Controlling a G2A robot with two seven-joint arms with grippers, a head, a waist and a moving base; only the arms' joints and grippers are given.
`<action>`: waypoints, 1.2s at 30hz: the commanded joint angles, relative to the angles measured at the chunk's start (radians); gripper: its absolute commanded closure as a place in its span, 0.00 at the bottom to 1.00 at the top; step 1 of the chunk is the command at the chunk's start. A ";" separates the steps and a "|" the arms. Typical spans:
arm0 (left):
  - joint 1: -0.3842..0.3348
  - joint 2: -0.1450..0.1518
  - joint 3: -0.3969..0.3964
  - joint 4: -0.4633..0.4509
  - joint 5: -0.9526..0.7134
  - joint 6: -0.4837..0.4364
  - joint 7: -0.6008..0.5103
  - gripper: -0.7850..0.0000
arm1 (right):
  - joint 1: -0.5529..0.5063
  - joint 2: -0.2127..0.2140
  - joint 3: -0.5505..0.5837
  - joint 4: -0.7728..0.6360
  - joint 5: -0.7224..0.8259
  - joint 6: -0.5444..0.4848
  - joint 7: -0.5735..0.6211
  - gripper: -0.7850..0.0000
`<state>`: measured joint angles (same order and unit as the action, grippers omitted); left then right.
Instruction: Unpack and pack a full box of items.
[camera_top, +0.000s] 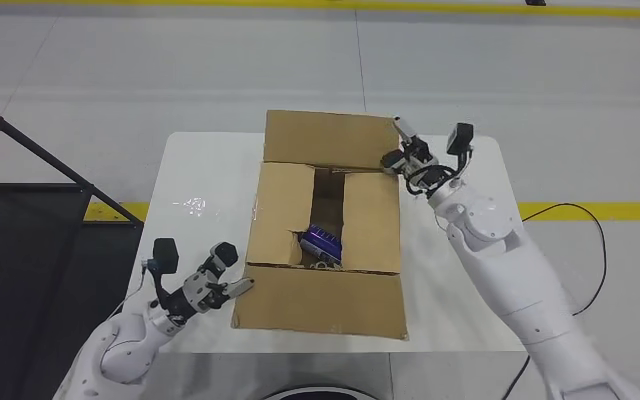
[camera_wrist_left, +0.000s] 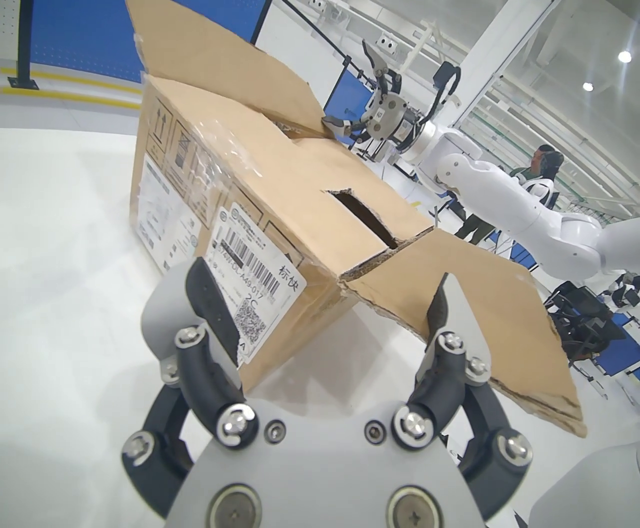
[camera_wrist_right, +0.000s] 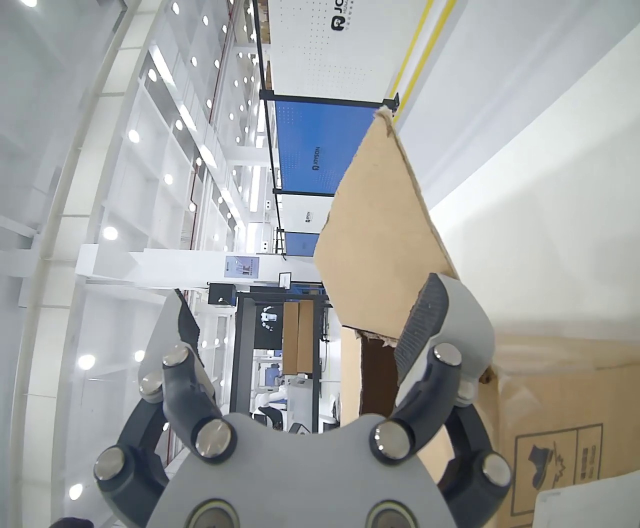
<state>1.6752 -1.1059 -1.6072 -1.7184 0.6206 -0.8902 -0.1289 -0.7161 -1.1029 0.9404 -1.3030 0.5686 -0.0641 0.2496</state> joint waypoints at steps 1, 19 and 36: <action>0.000 0.000 0.003 0.003 0.005 -0.001 0.002 0.00 | 0.020 -0.010 -0.013 0.026 -0.020 -0.016 -0.018 0.00; 0.028 0.008 -0.012 0.001 0.038 -0.033 0.018 0.00 | 0.175 -0.109 -0.117 0.269 -0.124 0.010 -0.051 0.00; 0.026 -0.002 -0.080 -0.140 -0.058 0.160 0.187 0.00 | -0.015 -0.064 0.093 -0.099 0.103 0.003 0.397 0.00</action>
<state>1.7028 -1.1070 -1.6812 -1.8513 0.5605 -0.7487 0.0436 -0.7176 -1.1702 1.0263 -1.3696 0.6509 -0.0829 0.5918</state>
